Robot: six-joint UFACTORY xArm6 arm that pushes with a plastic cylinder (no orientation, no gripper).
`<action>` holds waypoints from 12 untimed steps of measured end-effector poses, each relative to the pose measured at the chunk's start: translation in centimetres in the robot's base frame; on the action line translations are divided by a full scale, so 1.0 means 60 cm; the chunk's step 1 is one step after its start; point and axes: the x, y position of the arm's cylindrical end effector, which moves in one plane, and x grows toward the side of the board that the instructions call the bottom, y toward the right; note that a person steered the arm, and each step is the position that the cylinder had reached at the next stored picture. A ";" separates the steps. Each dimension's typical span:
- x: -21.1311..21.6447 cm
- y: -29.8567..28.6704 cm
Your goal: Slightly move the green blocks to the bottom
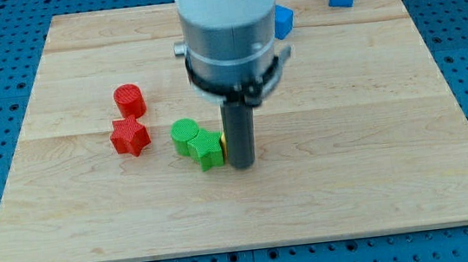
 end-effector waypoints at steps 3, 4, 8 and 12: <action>-0.054 -0.015; -0.065 -0.074; -0.081 -0.110; -0.150 -0.098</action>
